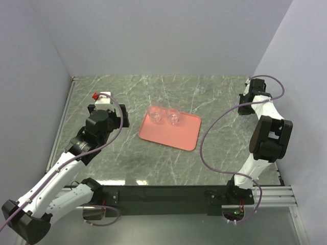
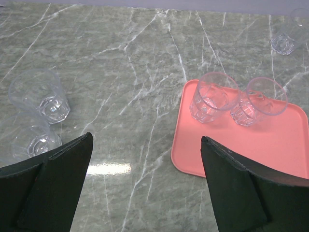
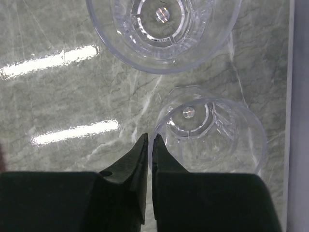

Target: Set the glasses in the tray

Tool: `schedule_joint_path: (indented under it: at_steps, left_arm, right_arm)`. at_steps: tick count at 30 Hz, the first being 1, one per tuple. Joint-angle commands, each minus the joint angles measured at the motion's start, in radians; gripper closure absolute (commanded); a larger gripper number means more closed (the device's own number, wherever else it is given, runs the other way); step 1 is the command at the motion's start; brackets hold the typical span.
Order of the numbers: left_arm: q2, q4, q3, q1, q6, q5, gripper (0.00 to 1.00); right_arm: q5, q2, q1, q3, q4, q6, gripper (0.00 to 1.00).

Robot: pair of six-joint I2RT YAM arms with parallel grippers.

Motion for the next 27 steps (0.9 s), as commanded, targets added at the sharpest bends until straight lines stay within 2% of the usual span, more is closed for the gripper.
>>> schedule_joint_path:
  at_steps: [1, 5, 12, 19, 27]
  left_arm:
    - [-0.019, 0.039, -0.003, 0.002, 0.018, 0.011, 0.01]
    - [-0.021, 0.039, -0.003, 0.002, 0.018, 0.013, 0.01]
    - [-0.024, 0.040, -0.005, 0.004, 0.018, 0.013, 0.01]
    - [-0.027, 0.040, -0.008, 0.002, 0.018, 0.011, 0.01]
    - [-0.027, 0.042, -0.008, 0.004, 0.018, 0.011, 0.01]
  right_arm:
    - [0.002, -0.045, -0.005, 0.004, 0.008, -0.021, 0.98]
    - [-0.028, -0.111, -0.005, -0.041, 0.018, -0.052, 1.00]
    - [-0.267, -0.261, -0.003, -0.107, -0.018, -0.152, 1.00]
    - [-0.465, -0.318, 0.021, -0.124, -0.071, -0.205, 1.00]
    - [-0.551, -0.369, 0.107, -0.144, -0.088, -0.244, 1.00]
